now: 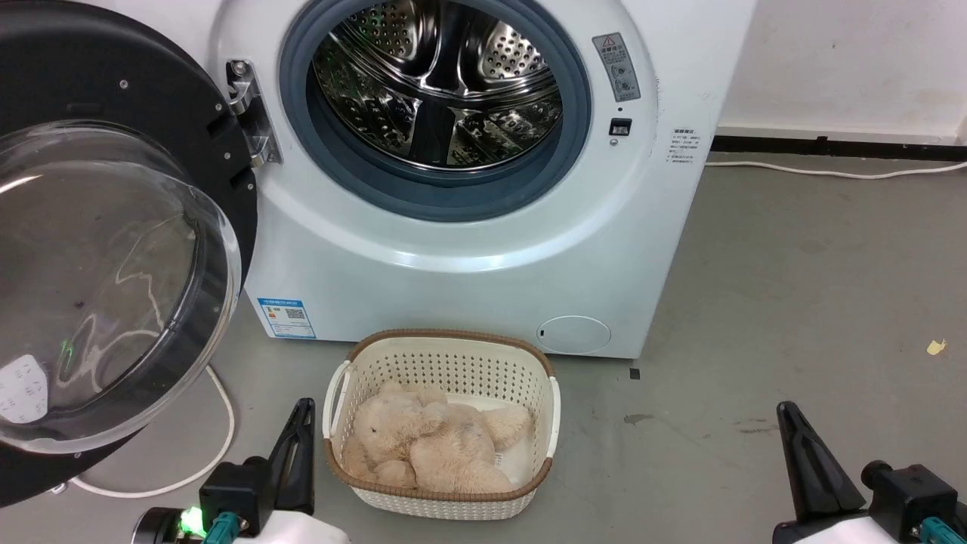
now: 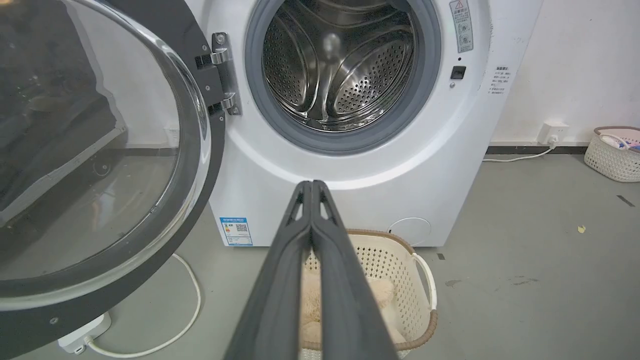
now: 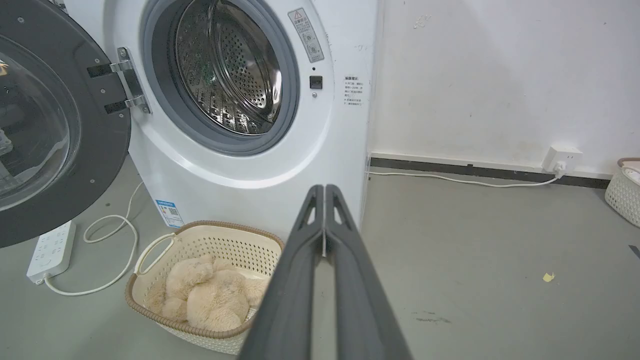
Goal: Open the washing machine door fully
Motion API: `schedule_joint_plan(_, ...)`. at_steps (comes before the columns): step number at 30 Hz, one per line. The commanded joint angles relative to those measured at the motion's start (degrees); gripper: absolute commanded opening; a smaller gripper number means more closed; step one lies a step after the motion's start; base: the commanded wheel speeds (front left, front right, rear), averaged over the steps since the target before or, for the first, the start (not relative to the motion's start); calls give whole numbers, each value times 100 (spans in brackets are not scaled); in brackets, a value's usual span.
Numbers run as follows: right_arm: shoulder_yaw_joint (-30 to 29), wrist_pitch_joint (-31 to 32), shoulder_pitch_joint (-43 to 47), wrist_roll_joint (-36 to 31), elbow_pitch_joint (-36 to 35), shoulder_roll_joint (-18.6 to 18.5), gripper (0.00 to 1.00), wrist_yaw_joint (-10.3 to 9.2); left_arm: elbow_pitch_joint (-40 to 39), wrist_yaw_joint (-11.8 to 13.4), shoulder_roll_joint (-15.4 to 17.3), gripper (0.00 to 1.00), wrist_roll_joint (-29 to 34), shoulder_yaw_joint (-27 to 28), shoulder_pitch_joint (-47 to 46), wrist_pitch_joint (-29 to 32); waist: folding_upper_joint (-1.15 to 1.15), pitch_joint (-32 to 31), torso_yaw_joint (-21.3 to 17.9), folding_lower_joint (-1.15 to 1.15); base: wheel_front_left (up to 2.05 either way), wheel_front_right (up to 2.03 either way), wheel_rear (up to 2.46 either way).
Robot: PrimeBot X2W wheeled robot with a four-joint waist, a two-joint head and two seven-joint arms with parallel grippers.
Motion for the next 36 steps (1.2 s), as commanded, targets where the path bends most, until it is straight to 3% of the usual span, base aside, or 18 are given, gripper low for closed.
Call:
schedule_joint_plan(1, 15, 26, -77, -26, -16, 7, 0, 1, -19, -38, -43, 0, 64, 48, -63, 33, 0, 0, 0, 0, 0, 0, 0)
schedule_joint_plan(36, 175, 485, -317, -248, -36, 13, 0, 2, -44, -423, -452, 0, 602, 595, -166, 429, 0, -5, -35, 0, 0, 0, 0)
